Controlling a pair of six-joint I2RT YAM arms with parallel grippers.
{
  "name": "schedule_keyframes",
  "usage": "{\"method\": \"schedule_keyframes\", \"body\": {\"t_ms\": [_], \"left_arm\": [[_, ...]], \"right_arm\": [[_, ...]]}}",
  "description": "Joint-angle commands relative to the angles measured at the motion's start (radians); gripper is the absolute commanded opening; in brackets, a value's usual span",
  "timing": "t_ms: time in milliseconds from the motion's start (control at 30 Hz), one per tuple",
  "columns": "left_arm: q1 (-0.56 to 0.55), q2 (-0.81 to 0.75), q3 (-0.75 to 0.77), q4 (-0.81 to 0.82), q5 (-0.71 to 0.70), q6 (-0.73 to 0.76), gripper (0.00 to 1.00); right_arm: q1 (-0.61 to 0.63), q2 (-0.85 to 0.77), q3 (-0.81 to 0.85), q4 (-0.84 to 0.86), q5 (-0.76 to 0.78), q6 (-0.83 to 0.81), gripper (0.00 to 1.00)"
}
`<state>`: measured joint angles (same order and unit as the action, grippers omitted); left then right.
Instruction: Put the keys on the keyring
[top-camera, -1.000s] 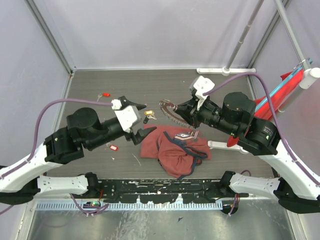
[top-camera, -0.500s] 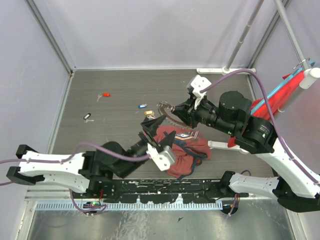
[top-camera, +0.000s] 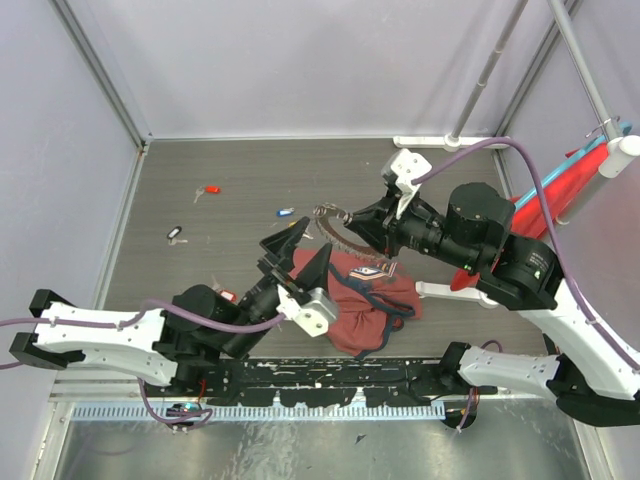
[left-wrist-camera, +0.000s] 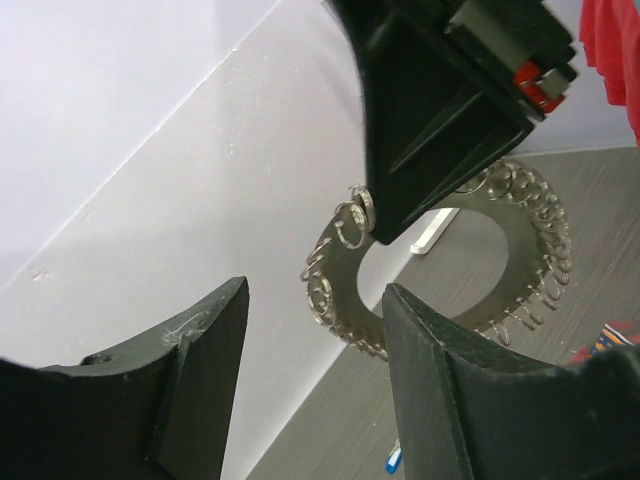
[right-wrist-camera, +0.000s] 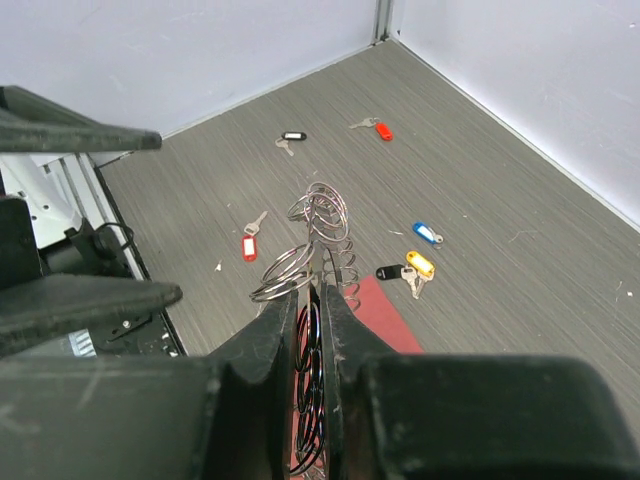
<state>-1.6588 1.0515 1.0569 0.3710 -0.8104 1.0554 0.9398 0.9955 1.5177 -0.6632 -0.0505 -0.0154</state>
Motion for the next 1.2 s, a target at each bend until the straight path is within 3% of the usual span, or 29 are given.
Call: {"method": "schedule_keyframes", "body": {"t_ms": [0,367,533,633,1167], "left_arm": [[-0.004,-0.030,-0.005,0.014,0.001,-0.025,0.62],[-0.004,-0.040,0.038,-0.095,0.115,-0.123,0.56],[-0.004,-0.021,0.064,-0.096,0.124,-0.121,0.47],[-0.004,-0.008,0.078,-0.087,0.120,-0.113,0.43],[-0.006,0.065,0.074,0.036,0.085,0.033,0.41]], "right_arm": [[-0.001,-0.032,0.055,0.068,-0.025,0.025,0.01],[-0.001,-0.069,0.037,0.088,-0.081,0.066,0.01],[-0.001,-0.066,0.030,0.080,-0.096,0.069,0.01],[-0.001,-0.061,0.030,0.069,-0.101,0.071,0.01],[-0.001,-0.063,0.024,0.063,-0.121,0.080,0.01]]}}
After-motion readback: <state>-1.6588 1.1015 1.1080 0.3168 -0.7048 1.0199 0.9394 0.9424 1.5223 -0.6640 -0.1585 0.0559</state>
